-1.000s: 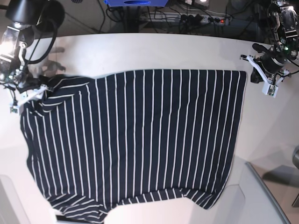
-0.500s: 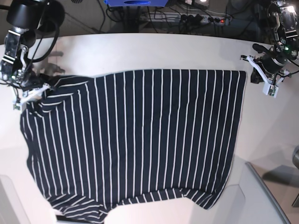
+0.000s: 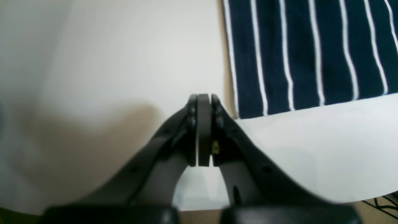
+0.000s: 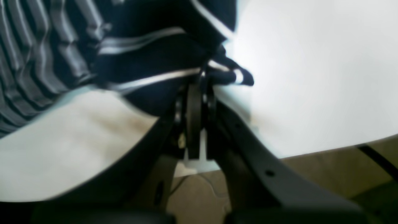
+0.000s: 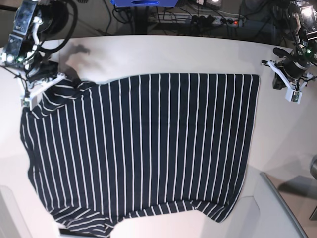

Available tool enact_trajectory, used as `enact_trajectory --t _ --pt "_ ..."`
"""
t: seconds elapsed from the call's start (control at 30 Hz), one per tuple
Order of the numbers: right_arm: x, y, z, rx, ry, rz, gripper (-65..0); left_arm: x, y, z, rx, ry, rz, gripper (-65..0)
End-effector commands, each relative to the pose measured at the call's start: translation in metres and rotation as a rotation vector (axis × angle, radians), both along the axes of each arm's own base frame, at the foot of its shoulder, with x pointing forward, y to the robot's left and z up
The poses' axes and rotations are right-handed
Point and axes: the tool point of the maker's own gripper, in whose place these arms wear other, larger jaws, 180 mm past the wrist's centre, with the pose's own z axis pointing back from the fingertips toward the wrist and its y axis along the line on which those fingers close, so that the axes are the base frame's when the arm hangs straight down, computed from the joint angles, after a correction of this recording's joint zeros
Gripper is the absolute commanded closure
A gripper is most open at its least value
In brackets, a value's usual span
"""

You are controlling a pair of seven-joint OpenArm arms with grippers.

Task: Layout the t-shirt on the table in an organized manner, then fold the t-shirt properly
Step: 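Hold both corners and tug them outward to smooth the shirt, then drag the held shirt corner outward with the right gripper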

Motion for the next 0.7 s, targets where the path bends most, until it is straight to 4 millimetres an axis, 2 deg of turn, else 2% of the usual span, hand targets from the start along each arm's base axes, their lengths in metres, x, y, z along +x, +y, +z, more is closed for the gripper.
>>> enact_trajectory --t 0.0,0.1,0.3,0.43,0.5,0.6,0.67 --pt "-0.002 0.004 0.010 0.002 -0.017 0.003 -0.2 0.008 0.004 0.011 0.013 -0.039 -0.009 0.0" --pt "-0.019 0.020 0.023 0.045 0.003 0.004 -0.2 0.009 0.004 0.011 0.011 -0.042 -0.009 0.0" --pt "-0.048 0.059 0.020 0.280 0.074 0.024 -0.2 0.011 0.006 0.013 0.014 -0.047 -0.005 0.0" --pt "-0.051 0.063 0.019 0.309 0.076 0.019 -0.3 0.012 0.004 0.013 0.013 -0.048 -0.009 0.0" --pt "-0.053 0.062 0.019 0.307 0.080 0.005 -5.3 0.012 0.004 0.013 0.012 -0.047 -0.011 0.0" --pt "-0.054 0.054 0.017 0.317 0.091 -0.117 -23.1 0.012 0.006 0.014 0.016 -0.050 -0.006 0.0" --pt "-0.051 0.040 0.018 0.293 0.057 -0.193 -32.1 0.012 0.007 0.015 0.018 -0.050 -0.005 0.0"
